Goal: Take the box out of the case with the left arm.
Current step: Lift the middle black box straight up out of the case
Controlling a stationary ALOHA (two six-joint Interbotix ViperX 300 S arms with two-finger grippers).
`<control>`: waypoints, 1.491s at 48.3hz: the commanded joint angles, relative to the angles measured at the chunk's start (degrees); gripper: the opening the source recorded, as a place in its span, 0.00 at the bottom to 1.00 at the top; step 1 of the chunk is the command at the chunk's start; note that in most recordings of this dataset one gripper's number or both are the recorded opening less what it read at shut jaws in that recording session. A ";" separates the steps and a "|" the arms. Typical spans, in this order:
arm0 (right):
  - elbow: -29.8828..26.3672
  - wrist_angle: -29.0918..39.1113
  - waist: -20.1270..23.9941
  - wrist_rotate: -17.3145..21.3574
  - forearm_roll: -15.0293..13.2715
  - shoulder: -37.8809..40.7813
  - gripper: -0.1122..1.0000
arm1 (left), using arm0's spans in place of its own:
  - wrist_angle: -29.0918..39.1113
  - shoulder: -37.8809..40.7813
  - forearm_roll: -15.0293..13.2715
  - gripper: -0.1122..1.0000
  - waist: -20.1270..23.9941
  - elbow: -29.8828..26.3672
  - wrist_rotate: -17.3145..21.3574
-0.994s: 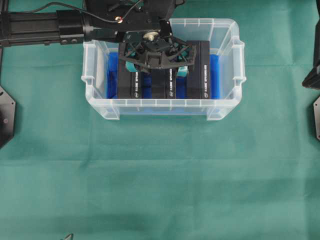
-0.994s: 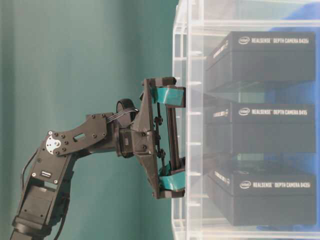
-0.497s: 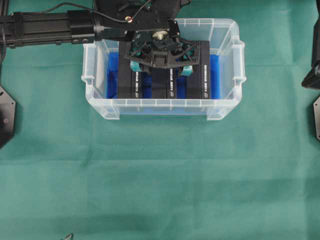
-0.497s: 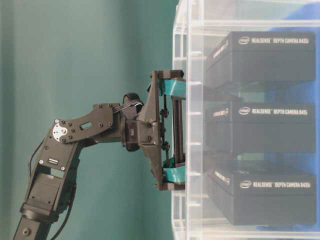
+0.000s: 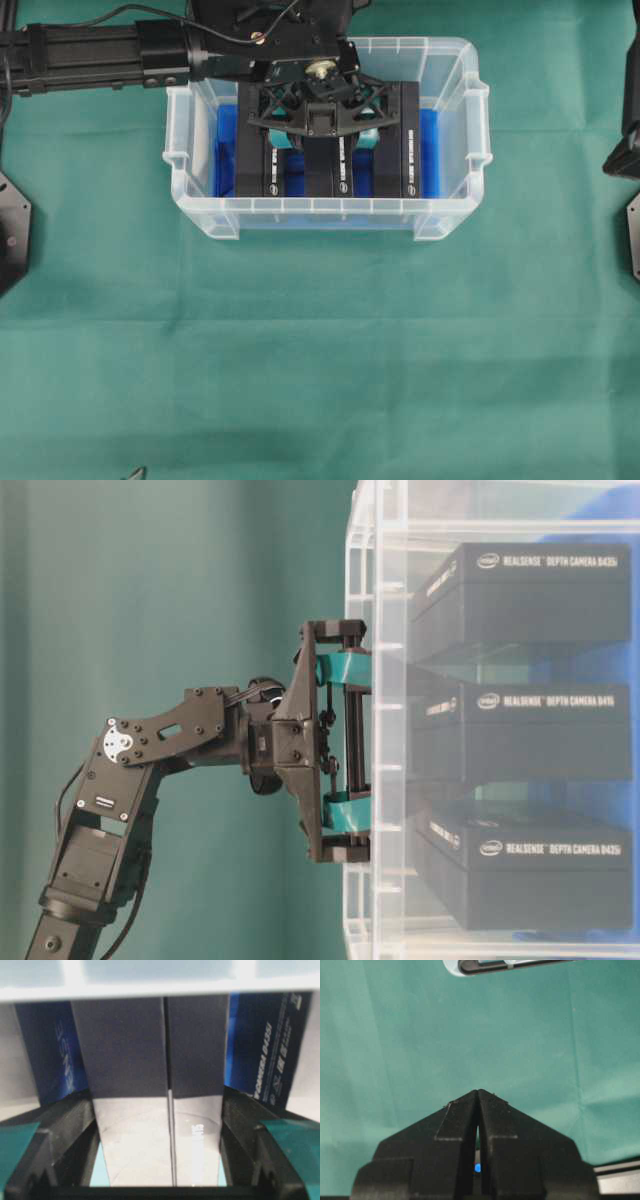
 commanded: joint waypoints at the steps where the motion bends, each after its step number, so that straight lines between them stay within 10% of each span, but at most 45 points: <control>1: -0.70 -0.18 0.00 0.00 -0.09 0.09 0.10 | -0.35 -1.32 0.09 0.64 -0.26 -1.32 -0.18; 27: -0.70 -0.35 0.00 0.00 -0.44 0.09 0.10 | 7.29 -6.50 0.18 0.64 -0.53 -4.13 0.18; 72: -0.70 -0.35 0.00 0.00 -0.88 0.09 0.10 | 29.44 -5.19 1.23 0.64 -0.44 -28.92 2.64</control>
